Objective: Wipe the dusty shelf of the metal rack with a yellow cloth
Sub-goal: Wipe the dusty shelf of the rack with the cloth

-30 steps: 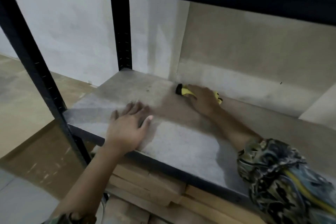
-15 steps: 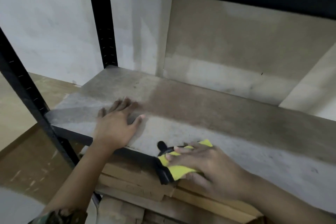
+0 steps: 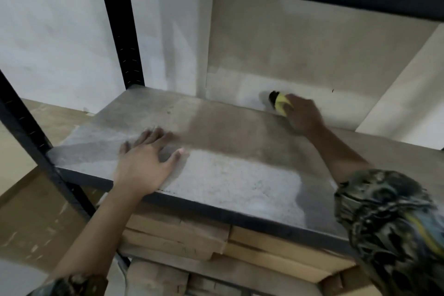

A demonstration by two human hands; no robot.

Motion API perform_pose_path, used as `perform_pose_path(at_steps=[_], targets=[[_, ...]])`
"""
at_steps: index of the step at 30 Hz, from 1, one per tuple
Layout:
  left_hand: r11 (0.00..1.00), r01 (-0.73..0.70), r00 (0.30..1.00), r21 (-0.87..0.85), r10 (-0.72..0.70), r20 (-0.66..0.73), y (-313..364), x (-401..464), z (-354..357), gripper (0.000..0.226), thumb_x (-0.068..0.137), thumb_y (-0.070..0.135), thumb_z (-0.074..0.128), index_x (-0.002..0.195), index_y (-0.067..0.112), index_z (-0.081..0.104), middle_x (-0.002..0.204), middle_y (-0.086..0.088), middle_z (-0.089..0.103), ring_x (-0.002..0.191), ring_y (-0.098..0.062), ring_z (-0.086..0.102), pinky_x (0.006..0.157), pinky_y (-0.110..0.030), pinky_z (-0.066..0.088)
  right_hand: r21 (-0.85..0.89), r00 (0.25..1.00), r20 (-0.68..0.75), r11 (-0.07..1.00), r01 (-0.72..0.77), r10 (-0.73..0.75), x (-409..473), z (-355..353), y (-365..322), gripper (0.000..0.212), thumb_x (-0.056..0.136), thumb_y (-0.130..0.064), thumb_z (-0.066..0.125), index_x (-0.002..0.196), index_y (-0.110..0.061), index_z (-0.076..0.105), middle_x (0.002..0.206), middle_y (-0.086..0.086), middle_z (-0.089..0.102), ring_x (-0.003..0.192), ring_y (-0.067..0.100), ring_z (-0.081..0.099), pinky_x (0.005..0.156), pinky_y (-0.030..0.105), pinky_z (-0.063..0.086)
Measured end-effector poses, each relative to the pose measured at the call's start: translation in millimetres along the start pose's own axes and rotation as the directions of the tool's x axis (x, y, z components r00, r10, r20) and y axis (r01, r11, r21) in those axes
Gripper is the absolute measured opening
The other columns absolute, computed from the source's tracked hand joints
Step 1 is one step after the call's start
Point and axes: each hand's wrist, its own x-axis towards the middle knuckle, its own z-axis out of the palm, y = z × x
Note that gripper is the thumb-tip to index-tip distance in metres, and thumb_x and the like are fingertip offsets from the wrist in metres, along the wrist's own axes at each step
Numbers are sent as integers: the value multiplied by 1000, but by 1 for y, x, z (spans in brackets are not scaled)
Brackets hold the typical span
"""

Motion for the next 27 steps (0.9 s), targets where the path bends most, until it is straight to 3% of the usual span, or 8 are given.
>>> perform_pose_path(at_steps=[6,11,14,16,18,20,23,27], targets=[[1000,6,1000,0,-6,18,-1,-1,0,52,94,52,24,142,34,31,156,9,19,144,-12,9,114,-49,10,-86,980,104,980,178,-169,-48,24,-27,39,94,-27,47,133,-23,49,132,14,56,116,35,53,94,39,38],[1000,1,1000,-9,-1,24,0,0,1,50,95,47,29,143,33,30,156,8,19,144,-13,9,114,-50,9,39,818,307,865,500,-487,-152,-8,-53,32,91,-37,46,121,-30,56,119,-1,66,114,18,58,89,33,46],[999,-26,998,-36,28,57,-3,3,-3,49,95,48,26,142,34,30,156,9,18,144,-12,10,115,-49,9,138,893,261,930,342,-367,-146,-35,-64,18,94,-35,46,89,-22,59,86,-1,66,90,25,63,66,28,40],[998,-24,998,-55,28,58,-13,5,-10,54,93,56,20,141,34,33,155,9,19,144,-11,11,114,-49,8,135,984,63,978,156,-166,-110,-44,-62,25,96,-34,45,91,-15,61,91,9,66,95,32,60,66,32,32],[999,-22,1000,-40,23,21,-27,7,-17,65,85,62,13,140,35,35,155,9,18,144,-11,12,113,-52,5,133,982,-172,986,105,-81,-65,-44,-54,31,93,-36,40,83,-10,55,81,15,59,87,36,57,61,35,21],[1000,18,1000,-4,-17,24,-43,9,-23,69,81,64,10,140,37,34,155,10,17,144,-11,11,113,-54,3,80,962,-270,995,53,-29,-26,-30,-46,29,94,-31,40,82,-6,51,79,18,57,83,39,56,62,35,26],[997,64,995,31,-66,69,-56,10,-23,71,78,65,8,142,39,29,156,11,13,144,-11,7,112,-52,3,-85,987,-159,996,-1,-13,13,18,-47,29,94,-25,44,106,-2,58,106,28,62,99,42,57,81,42,44],[997,75,997,14,-75,23,-56,12,-19,69,80,62,11,142,39,29,156,12,14,144,-9,8,113,-48,7,-67,998,3,996,61,-61,25,67,-86,32,96,-27,41,117,-6,53,114,27,59,106,42,54,88,44,42]])
